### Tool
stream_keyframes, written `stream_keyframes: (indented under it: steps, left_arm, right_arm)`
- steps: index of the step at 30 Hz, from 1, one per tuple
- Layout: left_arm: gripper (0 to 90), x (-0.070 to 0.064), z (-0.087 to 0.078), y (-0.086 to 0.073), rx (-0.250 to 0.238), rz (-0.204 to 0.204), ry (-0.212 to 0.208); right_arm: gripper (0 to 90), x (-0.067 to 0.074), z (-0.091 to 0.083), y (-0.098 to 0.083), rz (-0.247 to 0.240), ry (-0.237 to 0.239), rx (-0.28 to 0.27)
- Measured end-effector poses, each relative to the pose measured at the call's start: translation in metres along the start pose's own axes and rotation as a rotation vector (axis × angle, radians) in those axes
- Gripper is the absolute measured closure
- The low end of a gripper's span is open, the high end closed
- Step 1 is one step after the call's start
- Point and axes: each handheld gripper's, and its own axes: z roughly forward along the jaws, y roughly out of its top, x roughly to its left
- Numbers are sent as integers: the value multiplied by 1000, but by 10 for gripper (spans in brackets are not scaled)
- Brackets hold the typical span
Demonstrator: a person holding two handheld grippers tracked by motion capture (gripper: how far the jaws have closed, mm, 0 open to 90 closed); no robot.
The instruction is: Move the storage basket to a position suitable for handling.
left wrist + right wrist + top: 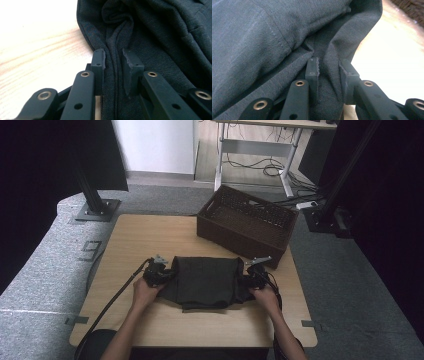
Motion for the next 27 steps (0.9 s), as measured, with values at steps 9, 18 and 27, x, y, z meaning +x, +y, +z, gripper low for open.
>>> stream_keyframes:
  steps: [9, 18, 27]
  left_arm:
    - [729, -13, -16, -14, 36, 36, -20]
    - [723, -27, -32, -32, 55, 59, -54]
    - [722, -42, -46, -46, 73, 87, -80]
  right_arm:
    - [703, 13, -9, -13, -33, 26, 4]
    - [687, 25, -21, -33, -53, 62, -1]
    - [691, 36, -31, -47, -77, 76, -4]
